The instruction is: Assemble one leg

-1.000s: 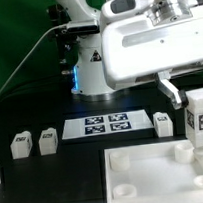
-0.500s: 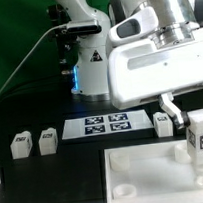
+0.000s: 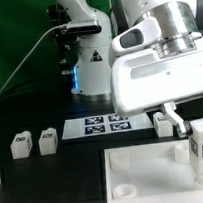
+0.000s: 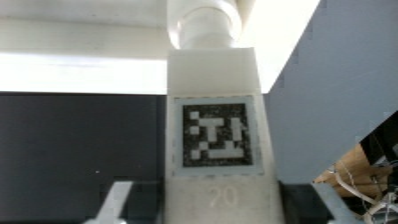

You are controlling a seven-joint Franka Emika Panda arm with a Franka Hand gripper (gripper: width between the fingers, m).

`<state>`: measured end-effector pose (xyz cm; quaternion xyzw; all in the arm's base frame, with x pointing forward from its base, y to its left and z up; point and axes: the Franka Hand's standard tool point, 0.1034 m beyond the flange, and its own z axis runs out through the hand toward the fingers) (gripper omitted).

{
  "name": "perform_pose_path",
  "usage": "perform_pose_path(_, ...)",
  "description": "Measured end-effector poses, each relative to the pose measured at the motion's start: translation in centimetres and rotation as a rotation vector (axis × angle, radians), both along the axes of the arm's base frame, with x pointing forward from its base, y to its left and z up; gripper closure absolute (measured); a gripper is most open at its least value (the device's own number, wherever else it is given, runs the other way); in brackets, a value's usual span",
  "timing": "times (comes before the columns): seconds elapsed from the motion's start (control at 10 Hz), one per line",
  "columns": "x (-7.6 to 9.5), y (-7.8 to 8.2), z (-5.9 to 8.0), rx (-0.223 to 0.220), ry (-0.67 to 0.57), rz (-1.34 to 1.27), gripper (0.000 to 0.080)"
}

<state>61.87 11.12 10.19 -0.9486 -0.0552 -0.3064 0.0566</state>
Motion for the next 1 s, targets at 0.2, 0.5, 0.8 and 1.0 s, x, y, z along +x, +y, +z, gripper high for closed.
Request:
perform_pose_path(0.2,-0.2,0.0,-0.6,0.000,0.008,0.000,0.0508)
perform_pose_path(0.5,-0.4,0.1,-1.4,0.002,0.005,-0.001,0.0508)
perform_pose_path(0.8,-0.6,0.2,-1.5,0.006,-0.012,-0.014,0.0508)
perform_pose_path(1.0,-0.7,0.2,-1.8,0.002,0.029,-0.008,0.0437)
